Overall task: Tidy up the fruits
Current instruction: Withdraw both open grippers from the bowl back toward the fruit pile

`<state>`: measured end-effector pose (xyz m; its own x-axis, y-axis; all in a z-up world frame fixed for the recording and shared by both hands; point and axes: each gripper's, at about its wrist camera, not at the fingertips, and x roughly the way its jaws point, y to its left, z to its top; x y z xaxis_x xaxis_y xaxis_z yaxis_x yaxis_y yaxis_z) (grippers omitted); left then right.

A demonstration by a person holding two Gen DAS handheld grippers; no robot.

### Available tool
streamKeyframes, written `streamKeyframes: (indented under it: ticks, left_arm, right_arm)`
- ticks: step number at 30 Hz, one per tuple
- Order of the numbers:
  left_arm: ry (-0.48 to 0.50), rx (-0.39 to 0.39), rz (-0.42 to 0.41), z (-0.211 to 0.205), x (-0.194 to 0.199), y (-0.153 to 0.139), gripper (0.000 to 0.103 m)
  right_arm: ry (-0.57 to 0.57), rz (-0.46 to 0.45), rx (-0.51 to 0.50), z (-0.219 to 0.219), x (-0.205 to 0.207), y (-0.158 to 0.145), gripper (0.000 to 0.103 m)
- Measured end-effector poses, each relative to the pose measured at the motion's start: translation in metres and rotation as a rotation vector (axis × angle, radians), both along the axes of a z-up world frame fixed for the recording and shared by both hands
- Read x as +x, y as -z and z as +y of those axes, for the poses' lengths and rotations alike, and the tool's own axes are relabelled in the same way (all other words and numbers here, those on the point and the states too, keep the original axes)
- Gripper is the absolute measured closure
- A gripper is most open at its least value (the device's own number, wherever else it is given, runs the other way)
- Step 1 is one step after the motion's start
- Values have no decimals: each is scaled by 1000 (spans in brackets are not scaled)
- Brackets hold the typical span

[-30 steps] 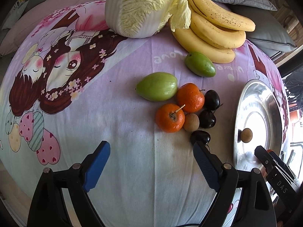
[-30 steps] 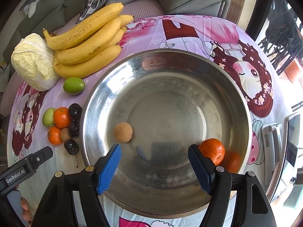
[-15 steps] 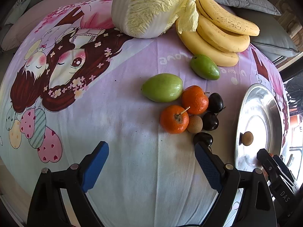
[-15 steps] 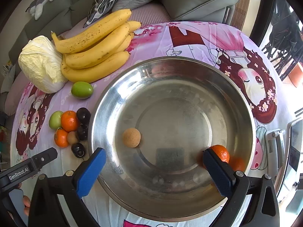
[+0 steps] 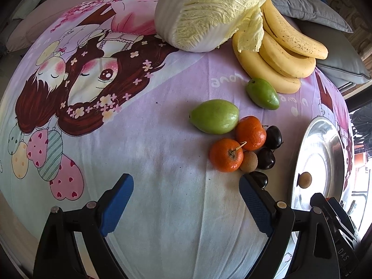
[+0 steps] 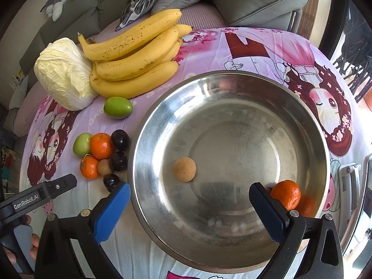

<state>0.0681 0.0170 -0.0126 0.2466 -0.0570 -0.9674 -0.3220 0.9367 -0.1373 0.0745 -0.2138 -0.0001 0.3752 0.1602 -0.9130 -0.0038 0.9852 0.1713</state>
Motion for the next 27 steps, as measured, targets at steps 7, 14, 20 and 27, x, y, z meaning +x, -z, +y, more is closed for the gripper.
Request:
streamKeyframes:
  ticks: [7,14,20,27]
  left_arm:
    - [-73,4,-25,38,-3,-6,11]
    - [-118,-24,-24,68,-3,-3,11]
    - [-131,-45,-24,90,0,2,11]
    - [-127,-109,-53,98,11,4,7]
  right_arm:
    - [-72,-5,23,24,-1,-5,0]
    - [-140,-6,39,52,4,-10,0]
    - [-179,13,58,74,11,-9,0]
    - [-238,80,66,89,15,6,0]
